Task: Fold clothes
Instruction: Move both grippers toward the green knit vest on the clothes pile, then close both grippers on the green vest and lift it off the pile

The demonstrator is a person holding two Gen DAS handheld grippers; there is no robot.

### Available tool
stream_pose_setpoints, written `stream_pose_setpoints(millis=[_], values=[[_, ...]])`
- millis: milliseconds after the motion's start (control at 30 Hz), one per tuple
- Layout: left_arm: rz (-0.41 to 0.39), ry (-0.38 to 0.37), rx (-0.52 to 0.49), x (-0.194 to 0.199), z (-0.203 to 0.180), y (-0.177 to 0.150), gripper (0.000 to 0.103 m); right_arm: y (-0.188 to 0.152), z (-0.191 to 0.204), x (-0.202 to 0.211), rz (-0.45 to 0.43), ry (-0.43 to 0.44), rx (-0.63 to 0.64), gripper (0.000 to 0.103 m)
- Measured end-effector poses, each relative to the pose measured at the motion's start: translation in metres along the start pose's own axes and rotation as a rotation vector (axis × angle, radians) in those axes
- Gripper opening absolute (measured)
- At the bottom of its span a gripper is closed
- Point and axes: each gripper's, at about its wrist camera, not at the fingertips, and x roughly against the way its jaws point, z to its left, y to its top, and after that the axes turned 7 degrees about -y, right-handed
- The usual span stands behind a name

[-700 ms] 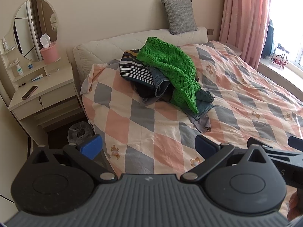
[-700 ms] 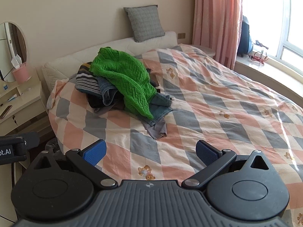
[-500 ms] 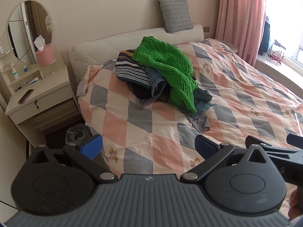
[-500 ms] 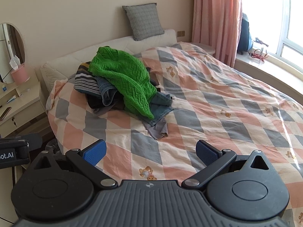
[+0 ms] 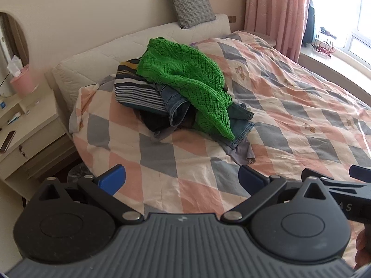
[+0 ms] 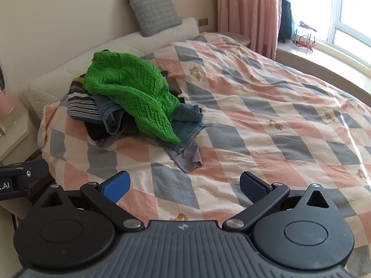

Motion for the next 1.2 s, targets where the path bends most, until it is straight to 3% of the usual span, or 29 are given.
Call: stream_pose_setpoints(millis=[267,367,467,600,767,933,1067,1200], values=[[0.039,-0.066,-0.004,-0.064,0.034,0.06,0.102,0.05,0.026,-0.047,-0.001,-0.031,-0.022,0.103],[0.058,-0.098,0.007,-0.089,0.049,0.08,0.102,0.058,0.036,-0.074,0.051,0.016,-0.018,0.103],[0.1,-0.109,0.031,-0.119,0.069,0.088,0.102,0.058,0.046,-0.111,0.17,0.048,-0.03,0.103],[0.158,-0.112,0.054,-0.159,0.096,0.097,0.102,0.05,0.051,-0.152,0.253,0.034,-0.153,0.103],[0.215,-0.137,0.099,-0.205,0.134,0.111,0.102,0.051,0.053,-0.184,0.215,0.067,-0.328,0.103],[0.239,-0.253,0.208,-0.245,0.165,0.132,0.102,0.077,0.079,-0.215,0.235,0.049,-0.132,0.102],[0.263,-0.365,0.313,-0.281,0.185,0.155,0.098,0.089,0.116,-0.236,0.178,-0.035,0.11,0.1],[0.264,-0.42,0.377,-0.311,0.189,0.176,0.096,0.108,0.13,-0.257,0.123,-0.011,0.171,0.099]])
